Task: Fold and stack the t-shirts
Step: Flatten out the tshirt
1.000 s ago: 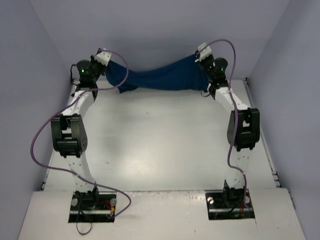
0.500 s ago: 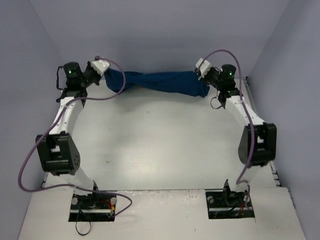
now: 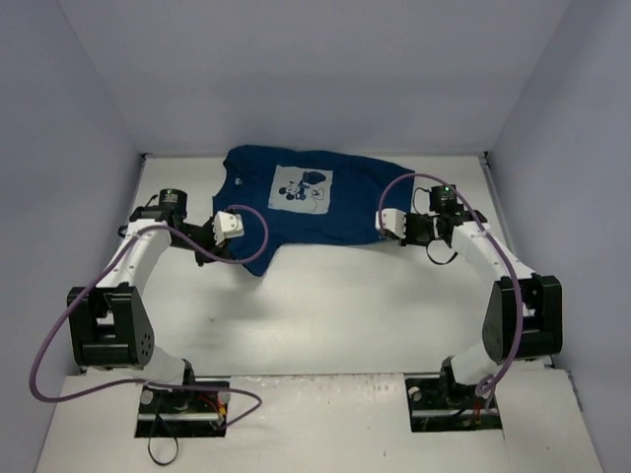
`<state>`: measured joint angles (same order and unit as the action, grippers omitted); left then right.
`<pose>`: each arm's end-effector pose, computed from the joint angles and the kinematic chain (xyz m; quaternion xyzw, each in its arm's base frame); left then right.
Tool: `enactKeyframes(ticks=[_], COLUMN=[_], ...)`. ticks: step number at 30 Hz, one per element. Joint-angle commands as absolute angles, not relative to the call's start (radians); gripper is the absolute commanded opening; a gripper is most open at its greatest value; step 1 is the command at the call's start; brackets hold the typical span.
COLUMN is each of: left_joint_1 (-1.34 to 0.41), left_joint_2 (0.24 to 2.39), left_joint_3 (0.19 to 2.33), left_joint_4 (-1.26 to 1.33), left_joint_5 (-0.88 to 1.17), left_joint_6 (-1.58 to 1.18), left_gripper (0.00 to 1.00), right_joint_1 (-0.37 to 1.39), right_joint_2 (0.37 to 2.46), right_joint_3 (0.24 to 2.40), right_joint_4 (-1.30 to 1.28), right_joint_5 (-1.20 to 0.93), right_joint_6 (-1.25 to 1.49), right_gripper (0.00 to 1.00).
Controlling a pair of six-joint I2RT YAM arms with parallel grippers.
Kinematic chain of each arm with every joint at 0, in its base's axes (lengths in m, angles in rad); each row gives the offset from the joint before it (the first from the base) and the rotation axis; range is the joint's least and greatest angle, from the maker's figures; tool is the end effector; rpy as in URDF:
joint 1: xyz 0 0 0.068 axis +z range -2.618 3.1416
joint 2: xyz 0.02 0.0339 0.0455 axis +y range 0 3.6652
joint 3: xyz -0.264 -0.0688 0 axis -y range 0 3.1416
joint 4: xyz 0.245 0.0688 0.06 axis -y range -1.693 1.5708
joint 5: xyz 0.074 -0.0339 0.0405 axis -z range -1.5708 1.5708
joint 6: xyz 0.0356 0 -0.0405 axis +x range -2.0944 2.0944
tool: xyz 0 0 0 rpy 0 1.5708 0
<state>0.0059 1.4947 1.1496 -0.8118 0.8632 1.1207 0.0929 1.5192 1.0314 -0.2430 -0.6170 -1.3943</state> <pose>0.2900 -0.0253 0.2614 0.5432 0.7089 -0.2465 0.3764 0.3243 0.0509 0.2466 -0.6801 0.5565 -0.0147 0.4771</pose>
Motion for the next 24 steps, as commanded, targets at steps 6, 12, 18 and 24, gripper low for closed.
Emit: enactKeyframes(ticks=[6, 12, 18, 24], left_joint_1=[-0.033, -0.055, -0.057, -0.058], left_joint_2=[1.342, 1.301, 1.29, 1.257], left_joint_3=[1.04, 0.987, 0.969, 0.949], left_joint_4=[-1.012, -1.075, -1.183, -1.287], left_joint_5=[0.845, 0.813, 0.796, 0.799], left_joint_6=[1.402, 1.481, 1.58, 1.662], left_gripper=[0.0, 0.0, 0.0, 0.0], right_joint_1=[0.107, 0.107, 0.107, 0.106], right_joint_2=[1.326, 1.271, 1.252, 1.259], right_joint_3=[0.918, 0.863, 0.848, 0.847], right_joint_4=[-0.611, -0.704, -0.759, -0.774], right_joint_5=[-0.453, -0.378, -0.346, -0.321], right_joint_6=[-1.811, -1.887, -1.936, -1.999], right_gripper=[0.0, 0.0, 0.0, 0.0])
